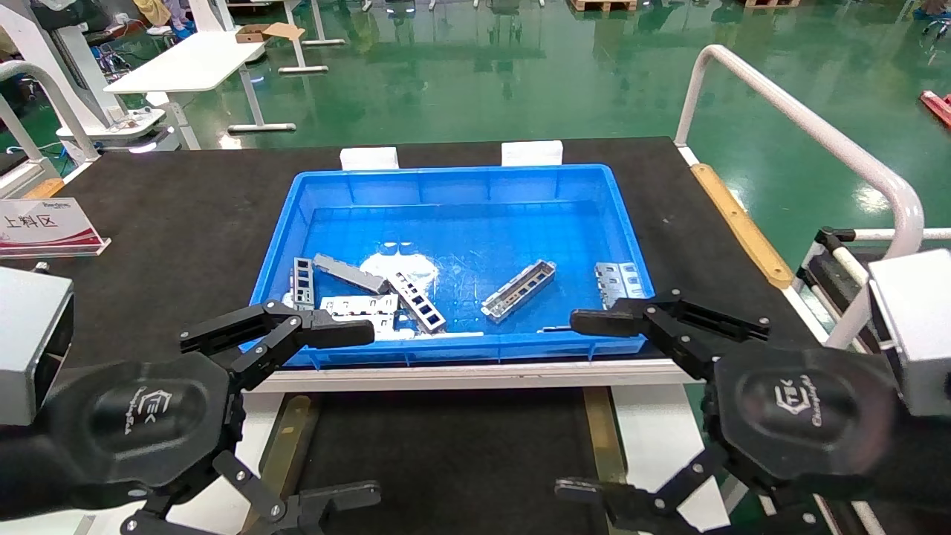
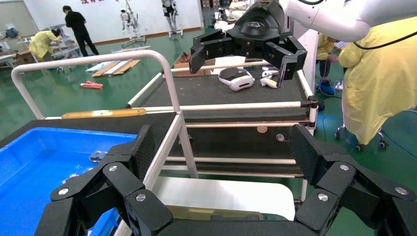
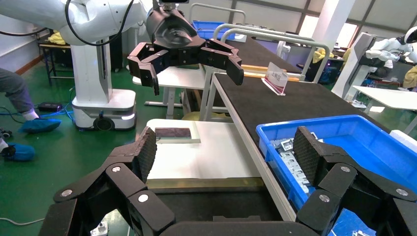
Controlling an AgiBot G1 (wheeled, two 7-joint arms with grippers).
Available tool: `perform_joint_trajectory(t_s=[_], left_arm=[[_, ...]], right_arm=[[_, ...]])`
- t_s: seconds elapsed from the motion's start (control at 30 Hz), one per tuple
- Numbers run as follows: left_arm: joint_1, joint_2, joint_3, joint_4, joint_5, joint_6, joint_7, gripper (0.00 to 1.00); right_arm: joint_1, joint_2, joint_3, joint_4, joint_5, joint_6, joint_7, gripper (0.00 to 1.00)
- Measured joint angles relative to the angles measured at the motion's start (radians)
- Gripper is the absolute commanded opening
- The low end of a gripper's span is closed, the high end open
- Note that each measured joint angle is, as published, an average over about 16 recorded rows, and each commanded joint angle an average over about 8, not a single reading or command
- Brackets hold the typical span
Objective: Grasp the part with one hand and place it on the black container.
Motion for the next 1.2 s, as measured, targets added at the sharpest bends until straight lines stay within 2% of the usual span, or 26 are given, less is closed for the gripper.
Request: perform_joint_trajectory(t_s=[0.8, 1.0, 1.2], left_arm=[[-0.01, 0.015, 0.006, 0.003, 0.024, -0.034, -0.003, 1.0], [-0.044, 0.064, 0.033, 0.032, 0.092, -0.101, -0.002, 1.0], [-0.119, 0.161, 0.087, 0.128, 0.206, -0.182, 0.004, 1.0]], right_arm=[[0.0, 0.0, 0.0, 0.0, 0.0, 0.0, 0.0, 1.0], [0.0, 0.0, 0.0, -0.001, 0.0, 0.0, 0.0, 1.0], [0.0, 0.0, -0.001, -0.001, 0.0, 0.0, 0.0, 1.0]])
